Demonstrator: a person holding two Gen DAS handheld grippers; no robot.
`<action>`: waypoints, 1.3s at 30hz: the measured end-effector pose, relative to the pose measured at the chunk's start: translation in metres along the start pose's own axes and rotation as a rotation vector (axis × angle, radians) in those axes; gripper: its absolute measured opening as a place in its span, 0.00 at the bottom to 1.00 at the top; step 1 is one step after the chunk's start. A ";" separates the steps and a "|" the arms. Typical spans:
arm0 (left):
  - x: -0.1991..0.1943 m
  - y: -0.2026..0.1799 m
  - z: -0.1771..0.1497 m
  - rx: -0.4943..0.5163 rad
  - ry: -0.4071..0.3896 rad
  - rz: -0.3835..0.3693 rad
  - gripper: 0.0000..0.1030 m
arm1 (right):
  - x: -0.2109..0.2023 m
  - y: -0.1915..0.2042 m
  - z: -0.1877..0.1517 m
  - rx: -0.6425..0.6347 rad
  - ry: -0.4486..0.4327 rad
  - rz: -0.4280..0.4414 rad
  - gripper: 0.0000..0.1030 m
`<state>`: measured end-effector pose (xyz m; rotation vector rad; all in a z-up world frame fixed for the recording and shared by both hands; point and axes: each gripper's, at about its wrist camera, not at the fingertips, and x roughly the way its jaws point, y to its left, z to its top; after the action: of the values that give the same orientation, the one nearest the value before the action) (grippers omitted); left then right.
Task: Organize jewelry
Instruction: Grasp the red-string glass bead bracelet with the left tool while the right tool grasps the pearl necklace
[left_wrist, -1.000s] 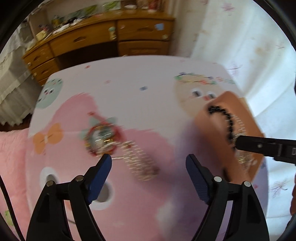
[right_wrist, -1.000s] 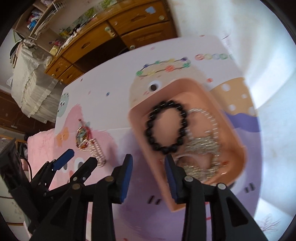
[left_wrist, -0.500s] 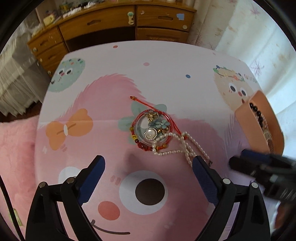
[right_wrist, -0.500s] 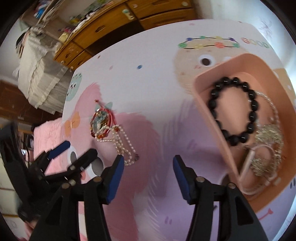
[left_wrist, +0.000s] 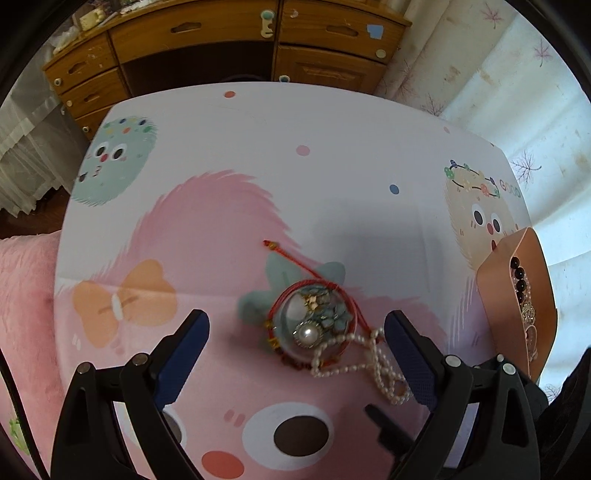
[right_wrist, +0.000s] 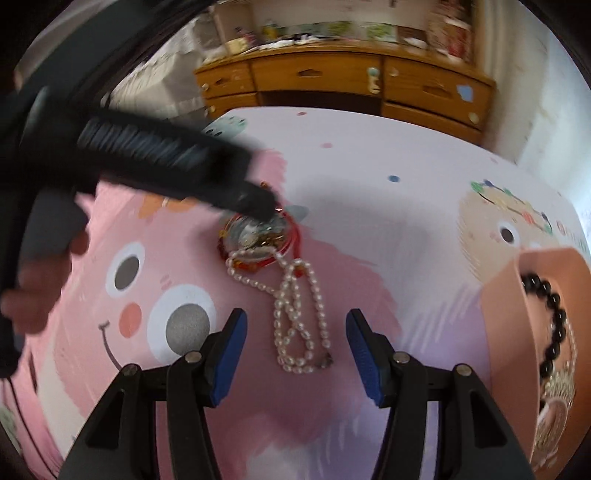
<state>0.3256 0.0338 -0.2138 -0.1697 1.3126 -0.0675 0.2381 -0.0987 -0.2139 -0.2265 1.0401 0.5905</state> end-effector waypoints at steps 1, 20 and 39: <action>0.003 -0.002 0.001 0.009 0.008 0.008 0.92 | 0.001 0.001 0.000 -0.013 0.000 -0.007 0.54; 0.037 -0.019 0.009 0.070 0.072 0.144 0.92 | -0.004 -0.002 -0.013 -0.197 0.065 -0.032 0.11; 0.028 -0.018 0.010 0.064 0.066 0.127 0.56 | -0.019 0.001 -0.034 -0.152 0.133 0.019 0.10</action>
<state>0.3430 0.0129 -0.2354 -0.0298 1.3826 -0.0075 0.2055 -0.1201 -0.2140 -0.3939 1.1273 0.6797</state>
